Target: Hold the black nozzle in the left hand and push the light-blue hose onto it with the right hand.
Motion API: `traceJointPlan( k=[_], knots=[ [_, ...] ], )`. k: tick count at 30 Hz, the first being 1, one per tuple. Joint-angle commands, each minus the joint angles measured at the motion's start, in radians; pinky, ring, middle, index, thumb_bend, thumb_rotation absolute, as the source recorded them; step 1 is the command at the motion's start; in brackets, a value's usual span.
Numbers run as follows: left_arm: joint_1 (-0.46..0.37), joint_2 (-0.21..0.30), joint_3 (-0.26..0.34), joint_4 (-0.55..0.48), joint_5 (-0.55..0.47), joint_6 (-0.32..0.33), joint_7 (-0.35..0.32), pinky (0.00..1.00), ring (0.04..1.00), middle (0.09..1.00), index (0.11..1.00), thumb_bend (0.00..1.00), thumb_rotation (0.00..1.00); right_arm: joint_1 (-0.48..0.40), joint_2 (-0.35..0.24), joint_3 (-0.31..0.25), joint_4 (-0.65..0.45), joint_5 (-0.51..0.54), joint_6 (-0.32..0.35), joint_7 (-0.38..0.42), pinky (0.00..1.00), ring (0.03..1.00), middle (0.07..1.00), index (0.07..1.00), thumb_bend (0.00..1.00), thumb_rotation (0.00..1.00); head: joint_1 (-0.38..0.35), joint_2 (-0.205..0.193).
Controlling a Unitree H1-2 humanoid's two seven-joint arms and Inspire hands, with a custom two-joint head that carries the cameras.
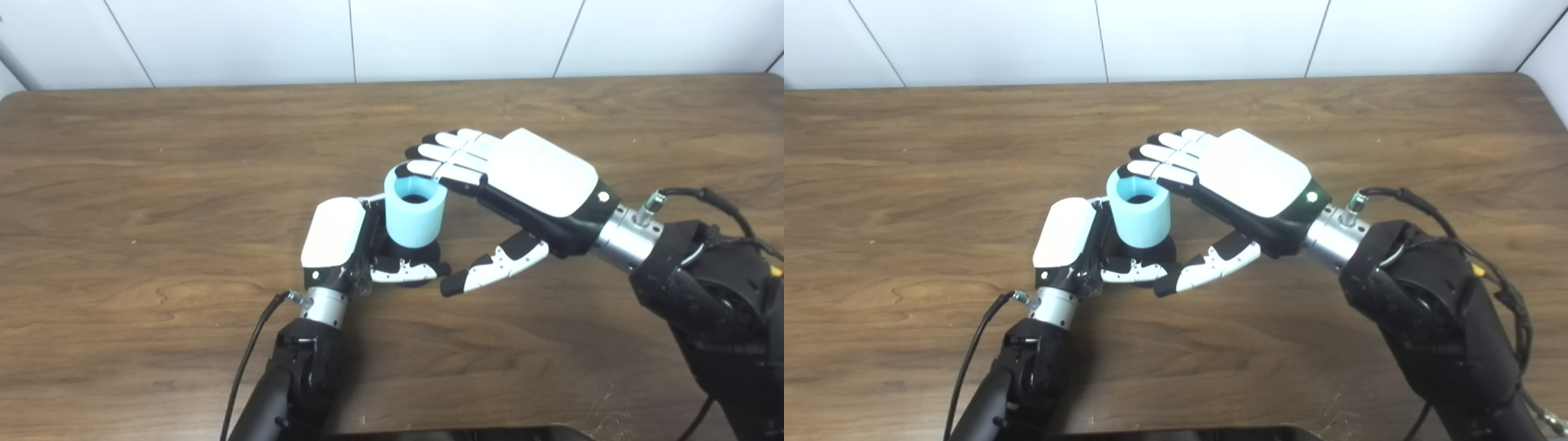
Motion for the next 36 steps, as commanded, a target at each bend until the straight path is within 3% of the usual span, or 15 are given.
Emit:
traceJointPlan(
  k=[1, 14, 19, 24, 29, 36],
  knots=[
    [0.011, 0.011, -0.002, 0.034, 0.004, 0.016, -0.022, 0.62, 0.553, 0.430, 0.501, 0.52, 0.00, -0.029, 0.002, -0.020, -0.012, 0.002, -0.030, -0.040, 0.93, 0.970, 0.960, 0.904, 0.57, 0.88, 0.001, 0.001],
    [0.013, 0.012, -0.009, 0.033, 0.009, 0.028, -0.041, 0.64, 0.568, 0.433, 0.499, 0.52, 0.00, -0.018, 0.053, -0.057, -0.016, 0.017, -0.045, -0.086, 0.88, 0.947, 0.958, 0.899, 0.54, 0.79, 0.003, -0.001],
    [0.014, 0.012, -0.011, 0.033, 0.015, 0.032, -0.042, 0.65, 0.571, 0.430, 0.500, 0.52, 0.00, -0.020, 0.052, -0.068, -0.021, 0.014, -0.053, -0.095, 0.88, 0.944, 0.952, 0.904, 0.52, 0.82, 0.003, -0.001],
    [0.013, 0.012, -0.012, 0.032, 0.019, 0.039, -0.050, 0.66, 0.584, 0.466, 0.493, 0.52, 0.00, -0.010, 0.038, -0.061, -0.045, 0.024, -0.044, -0.069, 0.87, 0.934, 0.949, 0.902, 0.53, 0.82, 0.001, -0.001],
    [0.016, 0.012, -0.010, 0.032, 0.015, 0.037, -0.046, 0.66, 0.582, 0.444, 0.498, 0.52, 0.00, 0.016, 0.042, -0.055, -0.049, 0.025, -0.038, -0.060, 0.84, 0.915, 0.913, 0.879, 0.54, 0.78, 0.003, 0.001],
    [0.014, 0.015, -0.009, 0.030, 0.015, 0.037, -0.049, 0.66, 0.578, 0.442, 0.498, 0.52, 0.00, 0.047, 0.041, -0.028, -0.033, 0.005, -0.075, -0.056, 0.84, 0.916, 0.920, 0.880, 0.55, 0.83, 0.004, 0.005]
  ],
)
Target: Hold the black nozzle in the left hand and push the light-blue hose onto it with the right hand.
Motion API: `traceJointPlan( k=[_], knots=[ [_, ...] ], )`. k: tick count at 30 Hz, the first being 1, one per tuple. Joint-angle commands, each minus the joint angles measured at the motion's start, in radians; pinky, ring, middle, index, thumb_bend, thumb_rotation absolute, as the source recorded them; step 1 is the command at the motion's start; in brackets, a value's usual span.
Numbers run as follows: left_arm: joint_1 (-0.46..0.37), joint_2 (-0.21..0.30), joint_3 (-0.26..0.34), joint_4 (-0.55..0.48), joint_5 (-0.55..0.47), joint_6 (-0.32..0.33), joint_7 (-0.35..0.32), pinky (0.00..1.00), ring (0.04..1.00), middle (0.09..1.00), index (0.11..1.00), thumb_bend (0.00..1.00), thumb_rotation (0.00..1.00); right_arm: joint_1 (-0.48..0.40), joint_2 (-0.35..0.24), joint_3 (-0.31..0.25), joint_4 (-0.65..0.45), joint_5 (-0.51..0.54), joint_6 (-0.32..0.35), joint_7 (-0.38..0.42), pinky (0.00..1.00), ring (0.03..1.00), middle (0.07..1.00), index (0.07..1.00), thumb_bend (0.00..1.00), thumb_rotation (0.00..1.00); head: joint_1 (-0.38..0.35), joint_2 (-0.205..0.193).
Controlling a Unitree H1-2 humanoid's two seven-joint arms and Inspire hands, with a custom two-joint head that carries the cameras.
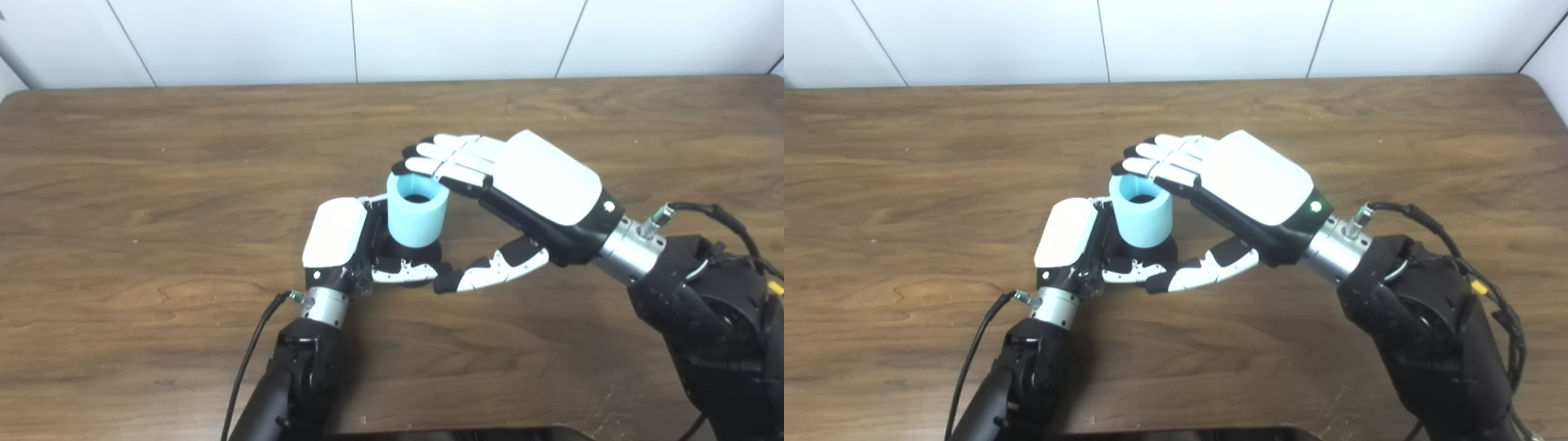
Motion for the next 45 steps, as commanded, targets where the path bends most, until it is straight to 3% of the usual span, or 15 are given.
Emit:
traceJointPlan(
  k=[1, 8, 15, 21, 31, 34, 45],
  knots=[
    [0.014, 0.014, -0.002, 0.029, 0.012, 0.034, -0.041, 0.65, 0.574, 0.435, 0.498, 0.52, 0.00, -0.007, -0.005, 0.000, -0.009, 0.001, -0.031, -0.021, 0.85, 0.919, 0.924, 0.883, 0.55, 0.83, 0.001, 0.001],
    [0.008, 0.014, -0.003, 0.034, 0.009, 0.030, -0.042, 0.62, 0.554, 0.414, 0.501, 0.52, 0.00, 0.015, 0.007, 0.017, 0.017, -0.025, -0.067, -0.035, 0.87, 0.947, 0.935, 0.885, 0.55, 0.78, -0.001, 0.002],
    [0.009, 0.010, -0.004, 0.030, 0.012, 0.040, -0.051, 0.63, 0.556, 0.450, 0.494, 0.53, 0.00, 0.031, 0.008, 0.025, 0.037, -0.054, -0.072, -0.030, 0.90, 0.980, 0.934, 0.865, 0.55, 0.80, -0.001, 0.006],
    [0.010, 0.010, -0.005, 0.027, 0.012, 0.038, -0.048, 0.63, 0.558, 0.446, 0.495, 0.52, 0.00, 0.043, -0.005, 0.025, 0.054, -0.049, -0.068, -0.024, 0.85, 0.964, 0.918, 0.837, 0.55, 0.77, 0.000, 0.008],
    [0.014, 0.013, -0.005, 0.015, 0.017, 0.041, -0.057, 0.64, 0.567, 0.435, 0.499, 0.52, 0.00, 0.080, -0.042, 0.040, 0.079, -0.064, -0.081, -0.019, 0.89, 0.964, 0.878, 0.823, 0.53, 0.77, -0.004, 0.017],
    [0.014, 0.015, -0.005, 0.019, 0.022, 0.036, -0.052, 0.62, 0.551, 0.427, 0.502, 0.52, 0.00, 0.094, -0.057, 0.049, 0.098, -0.067, -0.096, -0.038, 0.86, 0.957, 0.871, 0.809, 0.53, 0.75, -0.004, 0.017],
    [0.018, 0.020, -0.007, 0.010, 0.029, 0.037, -0.060, 0.64, 0.589, 0.455, 0.503, 0.52, 0.00, 0.147, -0.078, 0.061, 0.137, -0.082, -0.106, -0.089, 0.86, 0.935, 0.885, 0.790, 0.54, 0.81, -0.002, 0.028]
  ],
)
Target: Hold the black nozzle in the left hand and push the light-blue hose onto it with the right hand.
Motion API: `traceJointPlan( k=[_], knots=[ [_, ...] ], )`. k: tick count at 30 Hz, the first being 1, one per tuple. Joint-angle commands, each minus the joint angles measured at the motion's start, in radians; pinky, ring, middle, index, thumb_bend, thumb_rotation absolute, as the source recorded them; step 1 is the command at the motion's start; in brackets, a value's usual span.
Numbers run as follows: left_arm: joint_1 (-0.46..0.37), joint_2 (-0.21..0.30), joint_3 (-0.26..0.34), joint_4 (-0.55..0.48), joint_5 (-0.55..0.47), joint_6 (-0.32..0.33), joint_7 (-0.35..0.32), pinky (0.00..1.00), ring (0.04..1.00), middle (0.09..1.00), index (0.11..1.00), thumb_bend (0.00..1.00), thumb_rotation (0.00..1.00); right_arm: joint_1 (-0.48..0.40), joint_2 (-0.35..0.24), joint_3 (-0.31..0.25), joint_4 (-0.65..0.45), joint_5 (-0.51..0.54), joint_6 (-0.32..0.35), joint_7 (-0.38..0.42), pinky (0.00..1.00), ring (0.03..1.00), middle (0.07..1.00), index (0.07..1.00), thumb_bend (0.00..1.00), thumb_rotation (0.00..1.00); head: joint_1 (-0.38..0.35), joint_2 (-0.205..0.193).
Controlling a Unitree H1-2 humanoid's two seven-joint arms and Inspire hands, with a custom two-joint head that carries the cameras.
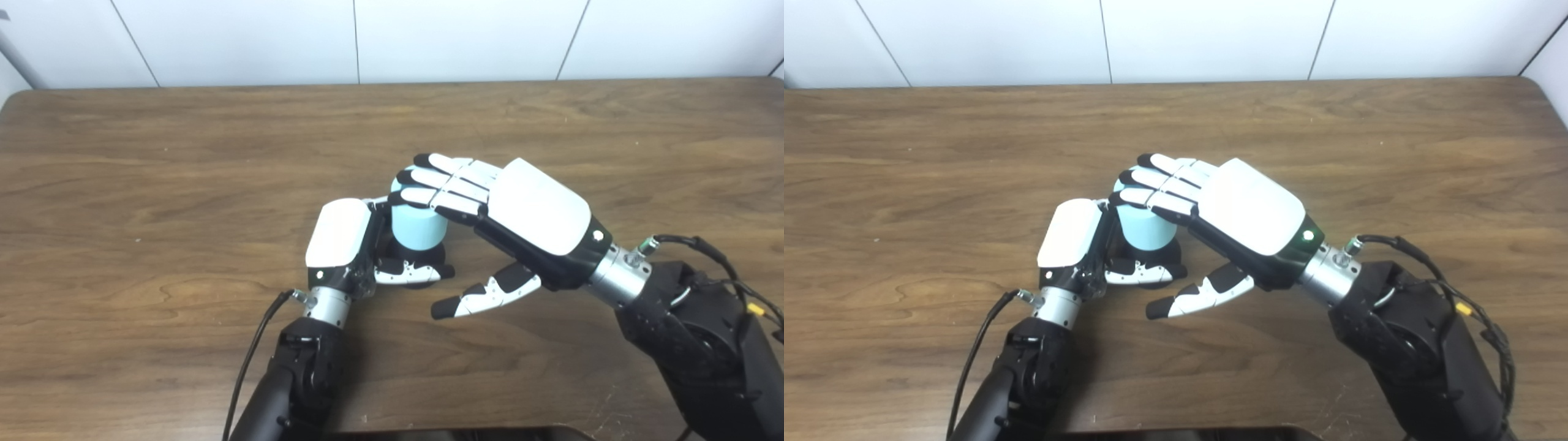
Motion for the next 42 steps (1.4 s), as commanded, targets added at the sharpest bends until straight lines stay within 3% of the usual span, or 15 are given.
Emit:
traceJointPlan(
  k=[1, 20, 28, 35, 39, 42],
  knots=[
    [0.020, 0.020, -0.003, 0.012, 0.020, 0.030, -0.036, 0.64, 0.590, 0.451, 0.505, 0.52, 0.00, 0.054, -0.063, 0.017, 0.059, -0.040, -0.003, 0.074, 0.87, 0.935, 0.886, 0.790, 0.54, 0.81, 0.001, 0.001],
    [0.020, 0.023, 0.004, -0.001, 0.015, 0.032, -0.053, 0.63, 0.579, 0.445, 0.504, 0.52, 0.00, 0.077, -0.072, 0.055, 0.120, -0.061, -0.005, -0.014, 0.89, 0.940, 0.890, 0.798, 0.53, 0.80, 0.004, 0.002],
    [0.021, 0.026, 0.007, -0.005, 0.016, 0.036, -0.060, 0.64, 0.589, 0.473, 0.493, 0.52, 0.00, 0.074, -0.062, 0.069, 0.116, -0.052, 0.012, -0.020, 0.90, 0.941, 0.886, 0.800, 0.54, 0.75, 0.003, -0.002],
    [0.022, 0.023, 0.012, 0.005, 0.001, 0.028, -0.048, 0.62, 0.550, 0.423, 0.503, 0.52, 0.00, -0.032, -0.031, -0.003, -0.023, -0.007, 0.042, -0.027, 0.92, 0.971, 0.936, 0.846, 0.50, 0.80, 0.001, -0.009],
    [0.020, 0.022, 0.011, 0.017, 0.003, 0.021, -0.038, 0.63, 0.555, 0.419, 0.505, 0.52, 0.00, -0.103, 0.005, -0.057, -0.089, 0.010, 0.056, -0.024, 0.92, 0.972, 0.938, 0.854, 0.47, 0.87, 0.000, -0.012],
    [0.018, 0.021, 0.008, 0.023, 0.005, 0.019, -0.033, 0.63, 0.556, 0.409, 0.504, 0.52, 0.00, -0.138, 0.013, -0.086, -0.098, 0.011, 0.064, -0.009, 0.89, 0.946, 0.926, 0.836, 0.46, 0.81, 0.000, -0.016]
  ],
)
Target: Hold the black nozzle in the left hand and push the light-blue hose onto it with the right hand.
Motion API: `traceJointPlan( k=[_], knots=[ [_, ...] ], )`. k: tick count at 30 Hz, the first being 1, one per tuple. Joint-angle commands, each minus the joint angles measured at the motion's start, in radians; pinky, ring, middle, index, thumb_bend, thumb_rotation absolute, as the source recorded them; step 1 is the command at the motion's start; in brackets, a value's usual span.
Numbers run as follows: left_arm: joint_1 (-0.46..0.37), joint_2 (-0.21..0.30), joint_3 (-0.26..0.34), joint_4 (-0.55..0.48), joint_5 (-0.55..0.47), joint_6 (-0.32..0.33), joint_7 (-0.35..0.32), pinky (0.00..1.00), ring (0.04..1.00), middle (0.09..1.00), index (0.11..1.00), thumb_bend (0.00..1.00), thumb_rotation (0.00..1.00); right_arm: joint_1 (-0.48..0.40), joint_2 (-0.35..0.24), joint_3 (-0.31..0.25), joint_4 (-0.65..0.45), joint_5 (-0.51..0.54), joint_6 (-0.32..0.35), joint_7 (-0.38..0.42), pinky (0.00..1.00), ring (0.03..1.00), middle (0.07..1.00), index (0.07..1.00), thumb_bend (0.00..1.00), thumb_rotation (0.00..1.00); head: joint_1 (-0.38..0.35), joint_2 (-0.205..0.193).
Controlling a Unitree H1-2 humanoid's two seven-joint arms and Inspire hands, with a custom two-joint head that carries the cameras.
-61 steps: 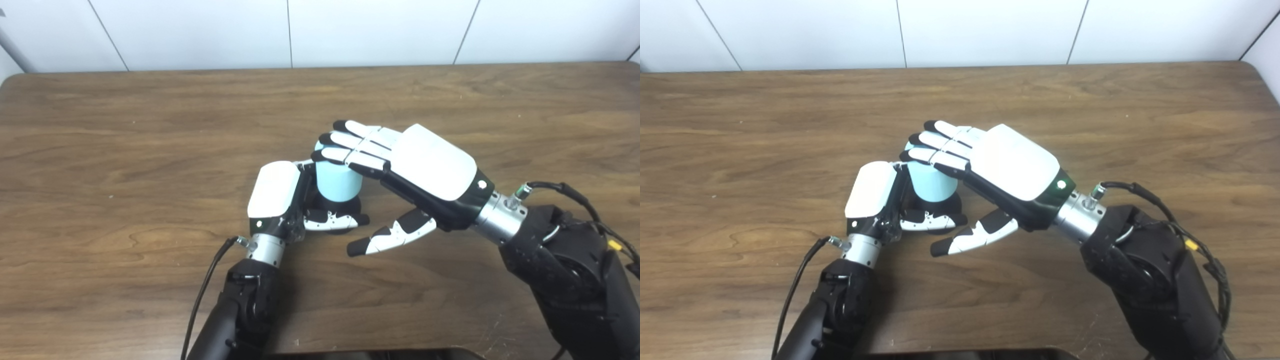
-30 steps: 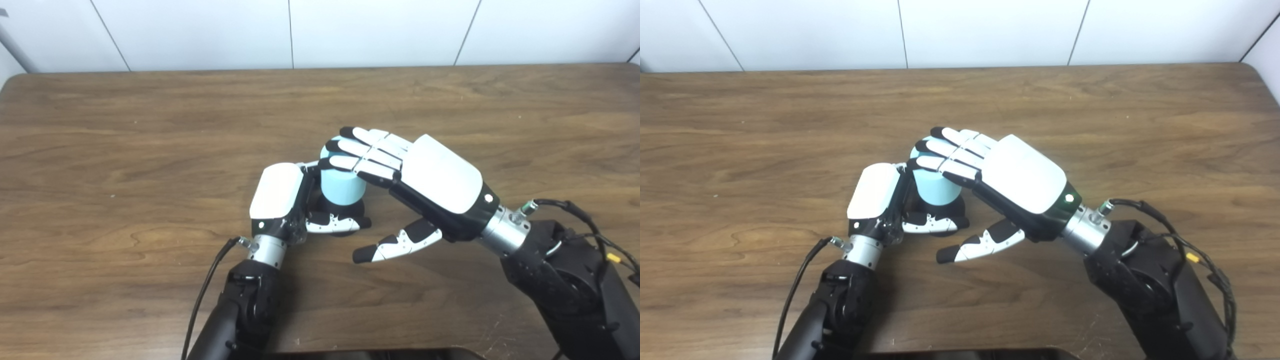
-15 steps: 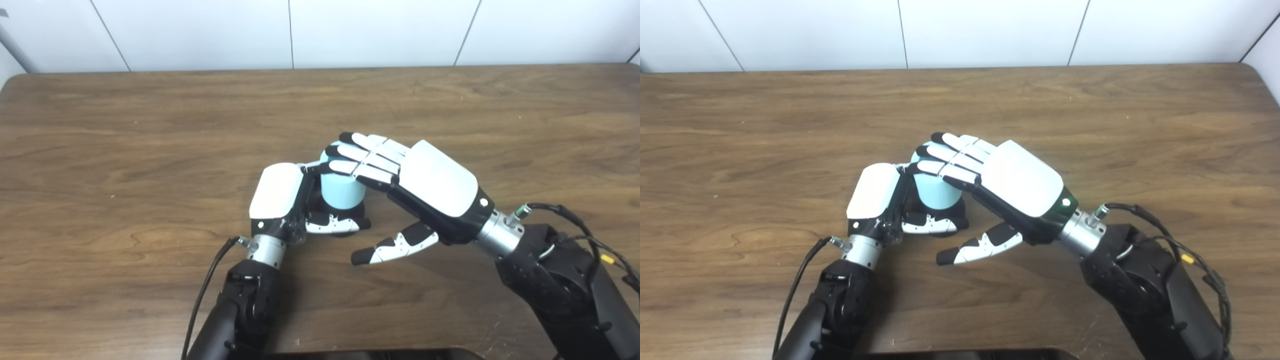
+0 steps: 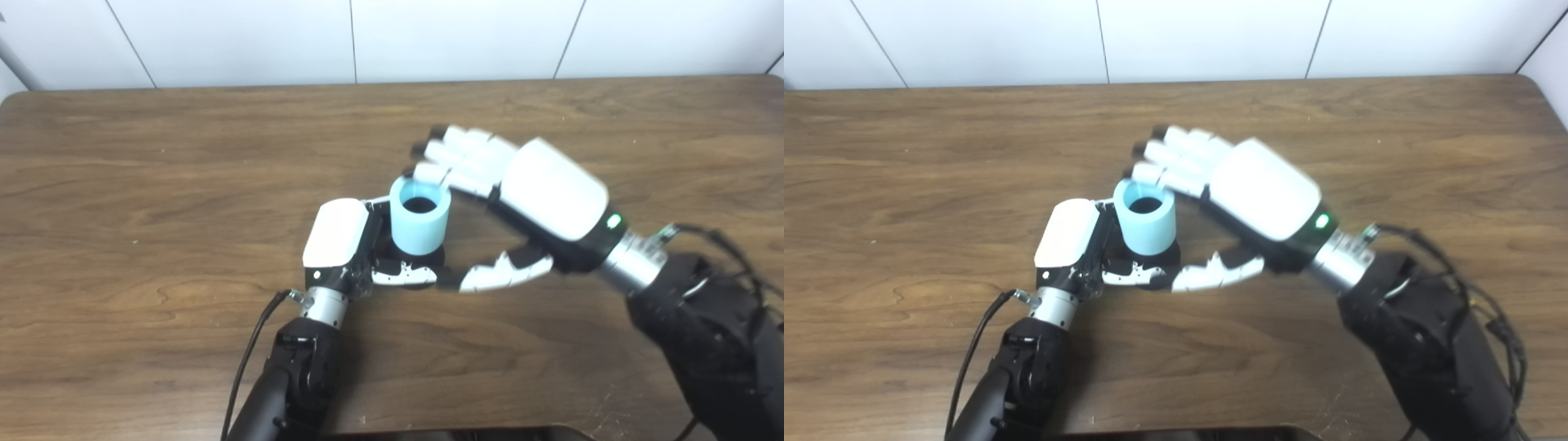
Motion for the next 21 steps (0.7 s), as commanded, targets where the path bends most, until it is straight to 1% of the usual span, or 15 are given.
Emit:
traceJointPlan(
  k=[1, 3, 7, 8, 12, 14, 18, 19, 21],
  knots=[
    [0.015, 0.013, 0.000, 0.035, 0.007, 0.022, -0.021, 0.63, 0.556, 0.408, 0.504, 0.52, 0.00, -0.031, -0.003, -0.023, -0.027, 0.017, 0.008, 0.004, 0.88, 0.939, 0.923, 0.837, 0.46, 0.80, 0.002, -0.004],
    [0.015, 0.012, 0.000, 0.035, 0.006, 0.023, -0.023, 0.64, 0.556, 0.407, 0.504, 0.52, 0.00, -0.034, -0.004, -0.034, -0.019, 0.026, 0.008, 0.007, 0.86, 0.926, 0.915, 0.836, 0.46, 0.81, 0.000, -0.001],
    [0.015, 0.011, 0.003, 0.035, 0.005, 0.025, -0.025, 0.64, 0.566, 0.417, 0.505, 0.52, 0.00, -0.029, -0.005, -0.050, -0.004, 0.036, 0.008, 0.013, 0.82, 0.903, 0.902, 0.833, 0.47, 0.76, -0.003, -0.003],
    [0.015, 0.010, 0.003, 0.035, 0.006, 0.025, -0.025, 0.64, 0.568, 0.419, 0.505, 0.52, 0.00, -0.025, -0.006, -0.052, 0.001, 0.034, 0.008, 0.016, 0.81, 0.899, 0.900, 0.836, 0.47, 0.76, -0.003, -0.003],
    [0.012, 0.013, 0.006, 0.037, 0.003, 0.023, -0.029, 0.64, 0.562, 0.419, 0.506, 0.52, 0.00, -0.007, -0.004, -0.059, 0.020, 0.030, 0.022, 0.029, 0.82, 0.908, 0.906, 0.855, 0.47, 0.79, -0.004, -0.008],
    [0.011, 0.014, 0.008, 0.037, -0.001, 0.021, -0.029, 0.61, 0.545, 0.413, 0.507, 0.52, 0.00, 0.000, -0.002, -0.060, 0.024, 0.021, 0.029, 0.036, 0.82, 0.911, 0.908, 0.861, 0.47, 0.80, -0.006, -0.009],
    [0.006, 0.020, 0.007, 0.035, 0.010, 0.024, -0.031, 0.61, 0.565, 0.454, 0.500, 0.52, 0.00, 0.008, 0.004, -0.061, 0.031, 0.003, 0.041, 0.046, 0.82, 0.910, 0.904, 0.854, 0.47, 0.82, -0.004, -0.009],
    [0.003, 0.025, 0.005, 0.031, 0.018, 0.025, -0.036, 0.60, 0.563, 0.460, 0.502, 0.53, 0.00, 0.011, 0.007, -0.063, 0.034, 0.002, 0.043, 0.045, 0.82, 0.908, 0.901, 0.851, 0.47, 0.81, -0.004, -0.010],
    [-0.003, 0.034, 0.001, 0.022, 0.027, 0.029, -0.054, 0.62, 0.574, 0.471, 0.507, 0.53, 0.00, 0.015, 0.011, -0.064, 0.039, -0.001, 0.044, 0.043, 0.82, 0.909, 0.901, 0.852, 0.48, 0.82, -0.004, -0.010]
  ],
)
